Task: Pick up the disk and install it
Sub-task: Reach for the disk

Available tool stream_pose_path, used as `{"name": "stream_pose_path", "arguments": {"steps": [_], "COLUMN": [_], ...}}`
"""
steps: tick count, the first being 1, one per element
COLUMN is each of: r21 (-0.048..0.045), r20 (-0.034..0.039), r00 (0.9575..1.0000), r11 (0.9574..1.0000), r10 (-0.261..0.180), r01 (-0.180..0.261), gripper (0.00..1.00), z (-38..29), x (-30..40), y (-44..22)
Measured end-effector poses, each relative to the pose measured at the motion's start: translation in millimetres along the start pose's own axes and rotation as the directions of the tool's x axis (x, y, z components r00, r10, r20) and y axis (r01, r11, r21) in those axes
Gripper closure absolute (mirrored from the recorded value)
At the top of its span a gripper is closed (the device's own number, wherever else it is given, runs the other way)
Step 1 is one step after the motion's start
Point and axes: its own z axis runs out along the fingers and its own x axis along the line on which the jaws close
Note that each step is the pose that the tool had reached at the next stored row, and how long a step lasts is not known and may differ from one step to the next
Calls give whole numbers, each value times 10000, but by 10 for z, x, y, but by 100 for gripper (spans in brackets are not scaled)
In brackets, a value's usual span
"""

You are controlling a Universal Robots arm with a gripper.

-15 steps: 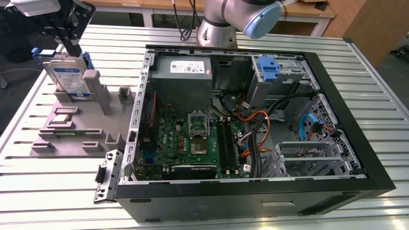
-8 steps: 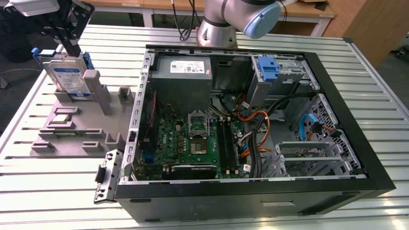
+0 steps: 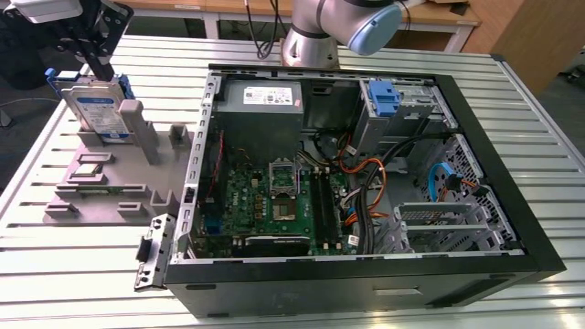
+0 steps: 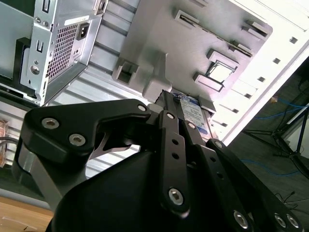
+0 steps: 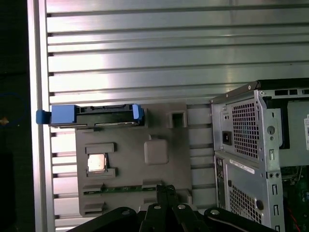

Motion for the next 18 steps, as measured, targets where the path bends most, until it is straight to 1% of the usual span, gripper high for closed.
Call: {"name": "stream_pose_path", "arguments": {"steps": [7, 14, 18], "r21": [0, 0, 0], "r20": [1, 0, 0], "r00": [10000, 10000, 10000], "r11": [10000, 10000, 10000], "r10": [-1, -1, -1], "r01": [1, 1, 1], "gripper": [89, 89, 89], "z": [7, 48, 50], "x": [56, 195, 213], "y": [-5, -5, -5]}}
